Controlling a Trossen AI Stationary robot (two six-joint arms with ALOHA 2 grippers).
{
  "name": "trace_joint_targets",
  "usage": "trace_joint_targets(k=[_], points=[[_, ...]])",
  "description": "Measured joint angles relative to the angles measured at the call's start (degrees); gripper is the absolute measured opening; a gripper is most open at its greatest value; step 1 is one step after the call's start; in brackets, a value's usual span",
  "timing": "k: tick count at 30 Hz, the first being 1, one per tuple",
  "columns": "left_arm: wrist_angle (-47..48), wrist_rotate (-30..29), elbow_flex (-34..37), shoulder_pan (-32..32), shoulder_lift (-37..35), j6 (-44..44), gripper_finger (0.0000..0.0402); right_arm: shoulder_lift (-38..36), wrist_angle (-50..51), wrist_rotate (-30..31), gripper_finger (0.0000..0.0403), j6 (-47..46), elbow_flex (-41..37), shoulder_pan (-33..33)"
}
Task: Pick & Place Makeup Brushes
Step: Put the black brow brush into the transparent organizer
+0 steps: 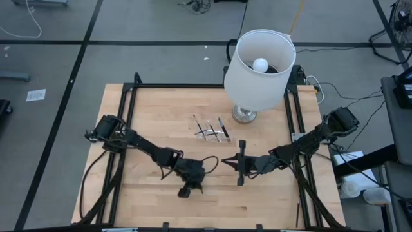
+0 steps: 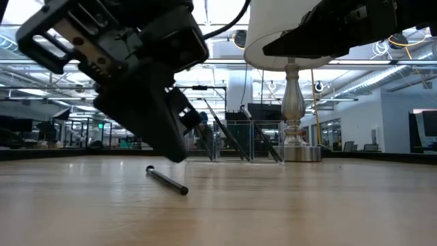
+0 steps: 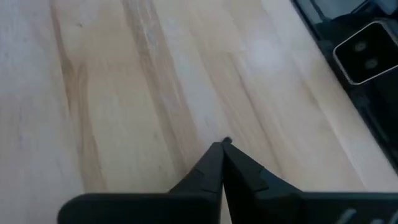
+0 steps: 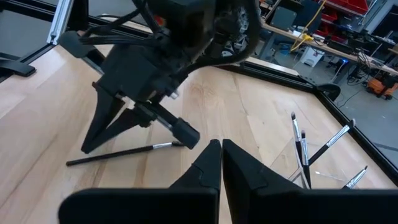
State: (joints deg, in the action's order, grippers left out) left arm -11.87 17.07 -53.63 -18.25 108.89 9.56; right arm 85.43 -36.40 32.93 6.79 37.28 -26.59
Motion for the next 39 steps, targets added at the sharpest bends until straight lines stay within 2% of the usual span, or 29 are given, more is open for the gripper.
trace_joint_targets(k=[8, 12, 15, 18, 21, 26, 30, 34, 36, 39], points=[[0.6, 4.0, -1.8, 1.0, -0.6, -5.0, 0.0005, 0.0, 1.7, -0.6, 0.0001, -2.9, 0.0, 0.0], [4.7, 3.0, -3.3, -0.4, -5.9, -12.7, 0.0015, 0.0, 3.0, -5.8, 0.0001, -3.4, 0.0, 0.5], [10.7, -3.4, -3.3, -2.2, -13.2, -18.5, 0.0006, 0.0, 2.3, -9.6, 0.0000, -6.0, 0.0, 0.9], [19.8, -12.9, -3.2, -4.6, -22.0, -21.9, 0.0006, 0.0, 1.7, -10.6, 0.0000, -8.7, 0.0, 1.4], [23.9, -20.3, -1.5, -7.3, -30.5, -23.4, 0.0009, 0.1, 1.7, -10.6, 0.0000, -9.3, 0.0, 1.6], [18.7, -28.0, 7.0, -11.1, -43.5, -27.1, 0.0007, 0.8, -3.9, -10.7, 0.0000, -8.8, 0.0, 1.6], [13.5, -32.4, 15.8, -11.6, -52.0, -27.0, 0.0006, 0.9, -8.5, -10.5, 0.0000, -8.2, 0.1, 1.9], [11.7, -35.3, 22.4, -11.5, -59.6, -27.3, 0.0007, 2.6, -1.9, -5.2, 0.0000, -11.1, 5.6, 1.8], [11.7, -37.2, 24.1, -11.4, -62.6, -28.5, 0.0018, 4.6, 5.5, -2.8, 0.0000, -12.6, 10.6, 1.4], [11.8, -40.5, 25.3, -11.3, -66.9, -29.4, 0.0033, 10.0, 17.3, -2.8, 0.0000, -15.0, 21.3, 1.4]])
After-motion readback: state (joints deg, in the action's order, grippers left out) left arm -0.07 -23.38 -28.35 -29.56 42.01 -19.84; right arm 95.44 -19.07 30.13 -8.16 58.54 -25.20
